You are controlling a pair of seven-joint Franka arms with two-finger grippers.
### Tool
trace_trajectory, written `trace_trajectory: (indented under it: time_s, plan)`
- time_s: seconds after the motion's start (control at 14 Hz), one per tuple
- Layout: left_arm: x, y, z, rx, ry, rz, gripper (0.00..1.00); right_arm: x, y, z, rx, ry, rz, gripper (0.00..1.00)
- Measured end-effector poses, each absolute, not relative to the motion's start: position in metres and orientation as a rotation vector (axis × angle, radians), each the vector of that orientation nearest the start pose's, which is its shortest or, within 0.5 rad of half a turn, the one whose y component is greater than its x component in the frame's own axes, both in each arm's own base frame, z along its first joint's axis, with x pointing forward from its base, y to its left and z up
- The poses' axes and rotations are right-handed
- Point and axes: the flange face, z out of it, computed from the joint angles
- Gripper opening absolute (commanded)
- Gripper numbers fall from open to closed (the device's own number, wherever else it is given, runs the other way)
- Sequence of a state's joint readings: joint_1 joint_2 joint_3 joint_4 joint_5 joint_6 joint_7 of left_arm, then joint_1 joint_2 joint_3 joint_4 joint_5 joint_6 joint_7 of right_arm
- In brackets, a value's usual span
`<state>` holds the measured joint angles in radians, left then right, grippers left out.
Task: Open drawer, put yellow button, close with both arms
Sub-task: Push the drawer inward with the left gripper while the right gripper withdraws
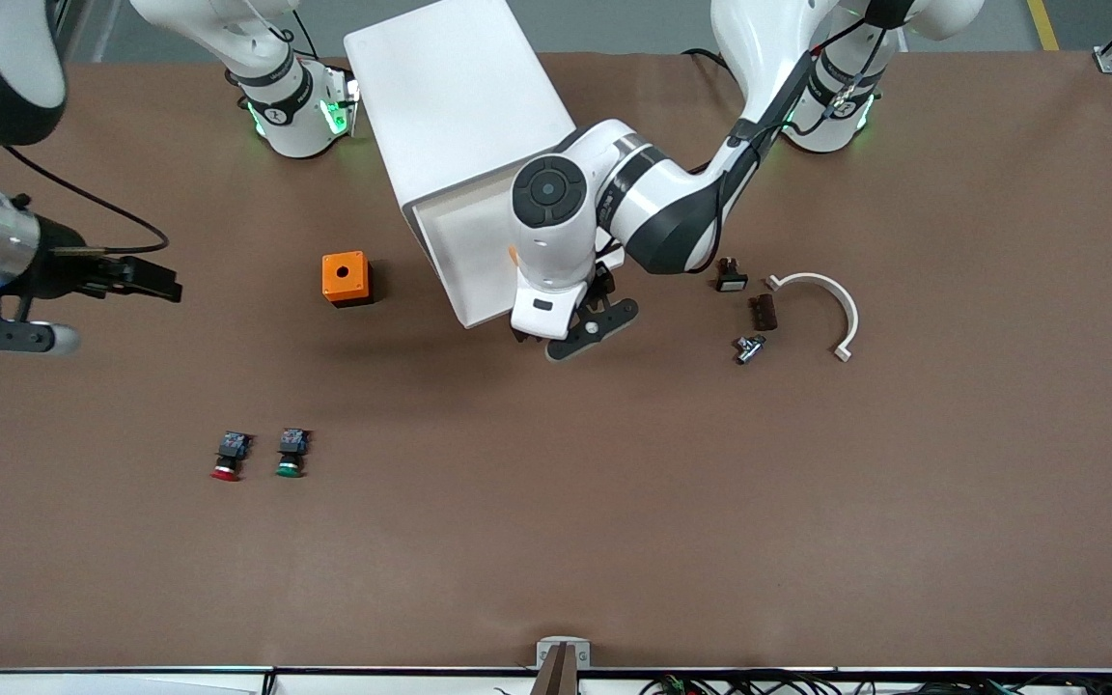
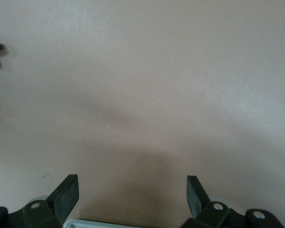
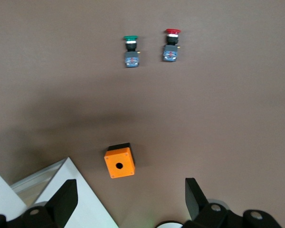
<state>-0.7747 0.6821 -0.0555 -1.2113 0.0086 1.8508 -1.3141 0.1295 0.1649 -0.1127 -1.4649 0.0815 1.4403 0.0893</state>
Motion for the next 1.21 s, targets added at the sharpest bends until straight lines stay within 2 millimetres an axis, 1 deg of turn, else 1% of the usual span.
trace_trajectory:
  time_s: [0.14, 0.43, 0.5, 0.64, 0.78, 0.93, 1.14, 1.21]
  plan:
    - [0.497, -0.545, 0.371, -3.033, -0.735, 0.088, 1.00, 0.584, 0.013, 0.570, -3.088, 0.080, 0.336, 1.00]
    - [0.479, -0.560, 0.371, -3.051, -0.690, 0.119, 1.00, 0.583, 0.003, 0.574, -3.151, -0.051, 0.350, 1.00]
    - [0.475, -0.564, 0.371, -3.058, -0.690, 0.141, 1.00, 0.583, -0.004, 0.574, -3.148, -0.074, 0.351, 1.00]
    - [0.464, -0.573, 0.371, -3.071, -0.685, 0.192, 1.00, 0.583, -0.025, 0.573, -3.138, -0.088, 0.355, 1.00]
    - [0.448, -0.585, 0.371, -3.082, -0.657, 0.219, 1.00, 0.583, -0.036, 0.571, -3.134, -0.088, 0.357, 1.00]
    - [0.437, -0.593, 0.370, -3.087, -0.631, 0.228, 1.00, 0.585, -0.035, 0.573, -3.136, -0.090, 0.348, 1.00]
    - [0.430, -0.598, 0.370, -3.089, -0.623, 0.249, 1.00, 0.589, -0.033, 0.578, -3.140, -0.096, 0.325, 1.00]
    - [0.427, -0.600, 0.369, -3.091, -0.626, 0.273, 1.00, 0.590, -0.033, 0.584, -3.143, -0.096, 0.306, 1.00]
